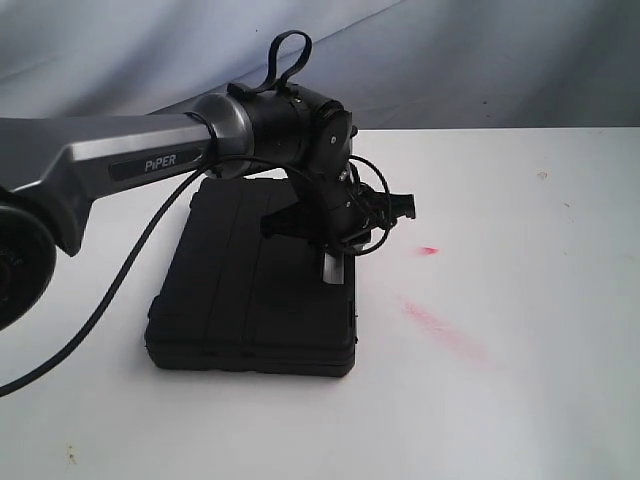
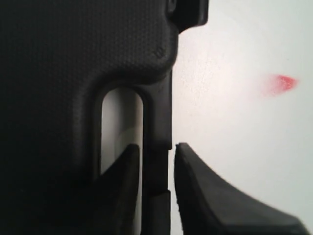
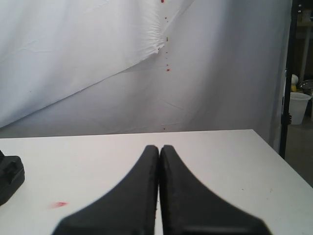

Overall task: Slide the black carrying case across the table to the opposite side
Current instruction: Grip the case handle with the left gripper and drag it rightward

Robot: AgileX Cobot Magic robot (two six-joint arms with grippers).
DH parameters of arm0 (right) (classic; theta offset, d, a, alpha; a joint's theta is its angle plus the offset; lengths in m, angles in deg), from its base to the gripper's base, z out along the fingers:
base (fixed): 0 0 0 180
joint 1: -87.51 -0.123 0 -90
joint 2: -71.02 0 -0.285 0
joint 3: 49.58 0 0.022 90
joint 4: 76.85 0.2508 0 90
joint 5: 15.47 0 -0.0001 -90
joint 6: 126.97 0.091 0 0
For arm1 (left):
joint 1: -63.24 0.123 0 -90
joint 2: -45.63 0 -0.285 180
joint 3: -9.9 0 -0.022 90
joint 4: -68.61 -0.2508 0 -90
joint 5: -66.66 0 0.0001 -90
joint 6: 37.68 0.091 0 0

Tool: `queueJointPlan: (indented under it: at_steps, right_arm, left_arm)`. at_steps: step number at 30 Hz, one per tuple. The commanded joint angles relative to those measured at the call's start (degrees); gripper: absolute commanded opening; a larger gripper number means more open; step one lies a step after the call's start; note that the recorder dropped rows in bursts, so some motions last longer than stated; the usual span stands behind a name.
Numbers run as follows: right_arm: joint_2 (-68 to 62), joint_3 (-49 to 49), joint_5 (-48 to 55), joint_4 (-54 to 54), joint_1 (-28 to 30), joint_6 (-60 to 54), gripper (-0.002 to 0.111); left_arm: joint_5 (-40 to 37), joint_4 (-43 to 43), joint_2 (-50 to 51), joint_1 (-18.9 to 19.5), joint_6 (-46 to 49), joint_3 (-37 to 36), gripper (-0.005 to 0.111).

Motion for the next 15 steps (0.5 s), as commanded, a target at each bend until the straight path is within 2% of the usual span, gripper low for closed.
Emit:
queueJointPlan:
  at_steps: [1, 15]
  right_arm:
    - [0.18, -0.21, -0.08, -0.29, -0.11, -0.35, 0.000]
    - [0.18, -0.21, -0.08, -0.29, -0.11, -0.35, 0.000]
  left_arm:
    - [0.00, -0.71, -0.73, -0.22, -0.50, 0.26, 0.027]
    - [-0.73, -8.38, -4.28, -0.22, 0.18, 0.26, 0.027]
